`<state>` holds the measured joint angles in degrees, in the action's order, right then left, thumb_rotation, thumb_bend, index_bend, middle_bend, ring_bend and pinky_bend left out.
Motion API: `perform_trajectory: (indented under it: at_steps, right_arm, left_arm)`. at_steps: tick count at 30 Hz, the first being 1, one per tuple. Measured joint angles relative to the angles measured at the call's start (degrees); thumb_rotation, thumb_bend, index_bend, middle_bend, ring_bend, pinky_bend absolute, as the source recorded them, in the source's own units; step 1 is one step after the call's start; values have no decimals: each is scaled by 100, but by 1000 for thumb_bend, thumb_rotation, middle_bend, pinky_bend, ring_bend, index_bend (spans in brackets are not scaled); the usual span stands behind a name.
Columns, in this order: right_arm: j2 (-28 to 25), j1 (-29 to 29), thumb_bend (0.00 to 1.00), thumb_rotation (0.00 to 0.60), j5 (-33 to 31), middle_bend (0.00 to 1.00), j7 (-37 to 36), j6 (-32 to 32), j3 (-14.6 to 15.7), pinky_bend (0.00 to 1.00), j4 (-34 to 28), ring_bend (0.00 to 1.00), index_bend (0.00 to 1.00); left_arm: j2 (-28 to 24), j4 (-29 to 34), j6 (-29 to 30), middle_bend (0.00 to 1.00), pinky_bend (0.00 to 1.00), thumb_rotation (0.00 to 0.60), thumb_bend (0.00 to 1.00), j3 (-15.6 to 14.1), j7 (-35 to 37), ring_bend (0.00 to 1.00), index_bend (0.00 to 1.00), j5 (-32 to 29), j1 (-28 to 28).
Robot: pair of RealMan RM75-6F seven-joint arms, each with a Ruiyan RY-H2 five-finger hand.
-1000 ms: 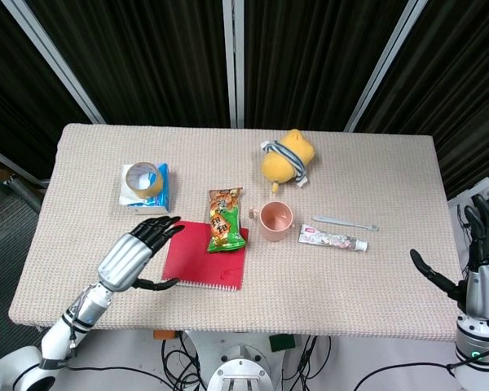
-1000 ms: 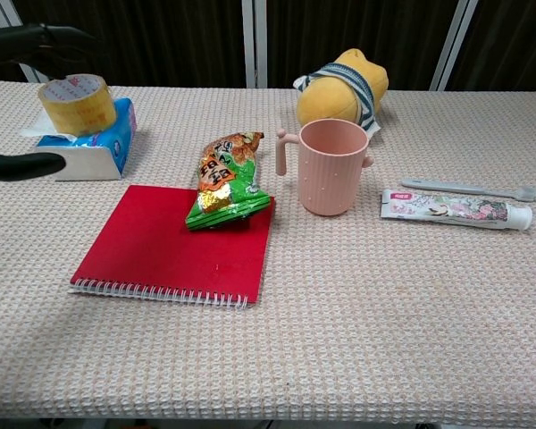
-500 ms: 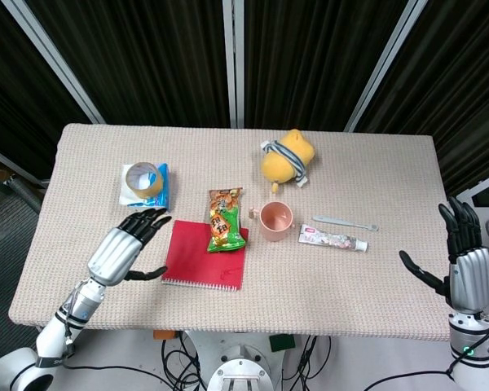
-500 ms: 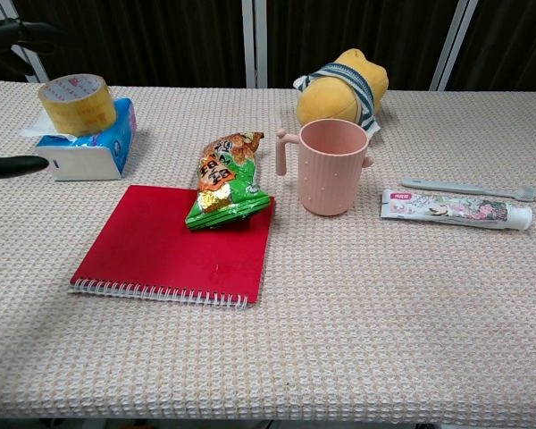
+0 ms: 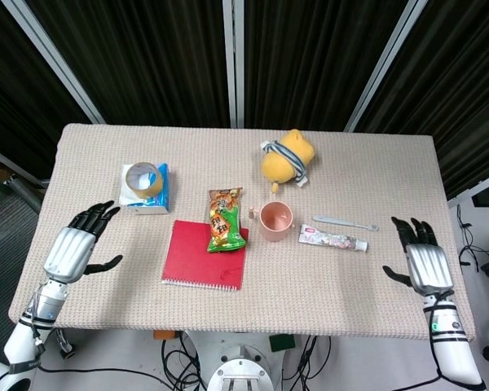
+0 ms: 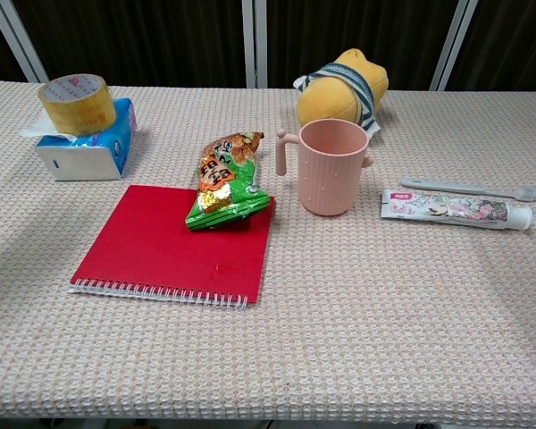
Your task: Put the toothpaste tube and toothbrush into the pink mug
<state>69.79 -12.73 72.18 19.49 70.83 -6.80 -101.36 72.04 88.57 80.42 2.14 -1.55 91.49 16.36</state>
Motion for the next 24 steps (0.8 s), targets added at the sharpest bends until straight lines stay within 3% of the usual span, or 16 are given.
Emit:
perform_trajectory:
  at_steps: [11,24]
  right_arm:
    - [654,-916,439,600,-1350,253,1071,-865,-209,0,400,0,135]
    - [1545,-1548,479,600,-2312,351,1802,-839,-339,0,907,12,298]
  left_arm:
    - [-166,-271,343,61,214,555,159,-87,207,90,115,52,-243]
    - [-193,-460,286,62,214,564,159,-60,455,90,115,-45,-270]
